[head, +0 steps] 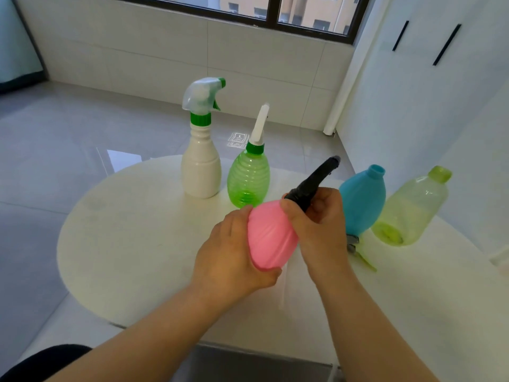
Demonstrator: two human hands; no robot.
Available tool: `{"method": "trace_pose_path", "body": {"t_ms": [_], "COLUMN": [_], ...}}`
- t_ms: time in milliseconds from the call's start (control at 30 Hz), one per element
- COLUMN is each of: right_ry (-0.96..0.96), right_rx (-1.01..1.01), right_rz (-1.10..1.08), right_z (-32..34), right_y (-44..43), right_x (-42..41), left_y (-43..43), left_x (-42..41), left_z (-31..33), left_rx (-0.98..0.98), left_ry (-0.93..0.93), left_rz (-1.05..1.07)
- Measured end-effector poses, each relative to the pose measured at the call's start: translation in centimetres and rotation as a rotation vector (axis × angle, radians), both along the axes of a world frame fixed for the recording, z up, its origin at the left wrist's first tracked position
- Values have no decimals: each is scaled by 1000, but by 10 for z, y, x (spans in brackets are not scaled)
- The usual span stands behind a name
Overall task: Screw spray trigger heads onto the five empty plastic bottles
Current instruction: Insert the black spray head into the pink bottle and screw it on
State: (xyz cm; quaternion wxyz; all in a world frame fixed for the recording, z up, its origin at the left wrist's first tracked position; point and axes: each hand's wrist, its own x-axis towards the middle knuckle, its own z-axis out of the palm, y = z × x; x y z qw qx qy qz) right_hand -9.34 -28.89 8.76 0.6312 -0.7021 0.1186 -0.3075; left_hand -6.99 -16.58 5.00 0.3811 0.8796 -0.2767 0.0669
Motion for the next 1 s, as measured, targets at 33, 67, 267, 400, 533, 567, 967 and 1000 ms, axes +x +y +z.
{"method": "trace_pose_path", "body": {"t_ms": [33, 67, 267, 400, 533, 567, 967, 1000], "right_ry": [-15, -23, 55, -10, -40, -54, -208, -195], "right_rx": [30, 63, 365, 606, 757, 805, 669, 640], "right_rz": [-23, -37, 80, 179, 118, 109, 383, 382], "right_z": [-2, -4, -7, -11, -13, -14, 7, 8], "right_y": [0, -1, -26, -30, -30, -29, -32, -32], "right_x": [0, 0, -7, -7, -2, -1, -10, -10], "left_y": [0, 0, 14, 15, 4, 0, 5, 9], "left_x": [-1, 1, 26, 32, 15, 10, 14, 16], "left_z": [0, 0, -6, -12, -21, -24, 5, 6], "left_rx": [9, 6, -209, -242, -238, -220, -856, -825], "left_ry": [-18, -16, 521, 519, 70, -67, 1015, 1078], "left_rz": [-15, -52, -328, -322, -175, -134, -387, -418]}}
